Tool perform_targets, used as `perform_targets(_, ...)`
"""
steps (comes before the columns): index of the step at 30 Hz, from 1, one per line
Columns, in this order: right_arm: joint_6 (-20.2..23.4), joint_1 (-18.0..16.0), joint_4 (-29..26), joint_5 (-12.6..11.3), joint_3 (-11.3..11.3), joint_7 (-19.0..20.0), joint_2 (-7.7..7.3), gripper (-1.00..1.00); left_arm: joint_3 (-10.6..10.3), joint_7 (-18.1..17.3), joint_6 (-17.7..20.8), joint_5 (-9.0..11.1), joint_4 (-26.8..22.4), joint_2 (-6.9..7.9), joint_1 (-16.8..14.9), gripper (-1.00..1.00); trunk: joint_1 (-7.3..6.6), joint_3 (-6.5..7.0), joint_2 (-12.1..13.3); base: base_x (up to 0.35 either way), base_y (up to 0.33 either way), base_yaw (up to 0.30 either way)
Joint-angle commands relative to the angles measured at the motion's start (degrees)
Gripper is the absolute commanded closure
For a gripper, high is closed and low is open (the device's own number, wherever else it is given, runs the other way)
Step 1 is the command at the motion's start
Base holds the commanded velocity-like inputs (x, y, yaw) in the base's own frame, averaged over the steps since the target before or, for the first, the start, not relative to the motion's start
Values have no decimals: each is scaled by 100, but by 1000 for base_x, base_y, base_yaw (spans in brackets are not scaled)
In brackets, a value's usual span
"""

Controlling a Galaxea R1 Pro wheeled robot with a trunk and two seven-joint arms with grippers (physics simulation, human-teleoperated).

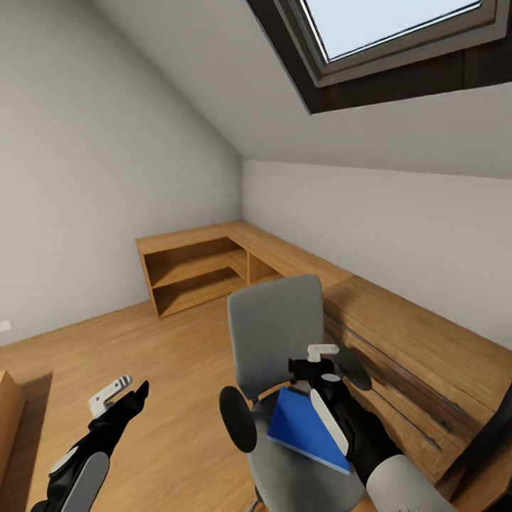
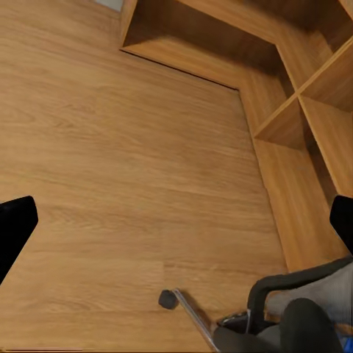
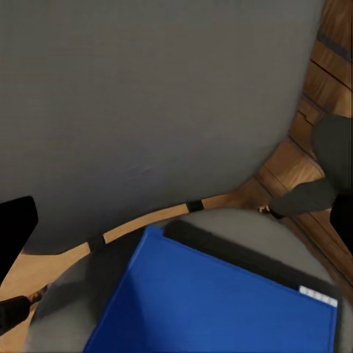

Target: In the bedroom, organize the workspace by keeping the computer under the desk, ensuring the monitor is on the desk, placing the keyboard on the desk next to the monitor, placing the mouse on the desk next to the keyboard, moving the folder from the swivel chair onto the desk next to the mouse, stacking the notebook on top of the folder with the pen on top of the notebook, and positioning the swivel chair next to the desk.

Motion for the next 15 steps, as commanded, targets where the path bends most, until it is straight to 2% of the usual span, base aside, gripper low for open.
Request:
perform_targets(1,-17,-38,25,-93,-14,-88,20,-100,12,40,39,11,-43,-31,-4,-100,0,-8,-8,0,0,0)
perform_targets(4,13,-135,121,-53,-6,-118,30,-100,-2,40,38,-10,-41,-90,-4,-100,0,-8,-8,0,0,0)
perform_targets(7,78,-74,87,10,33,-130,38,-100,-21,41,27,-25,-56,-118,-4,-100,44,-44,-88,0,0,0)
perform_targets(15,185,143,-169,105,46,-156,-167,-100,-30,48,17,-35,-134,-170,-4,-100,219,-187,-409,0,0,0)
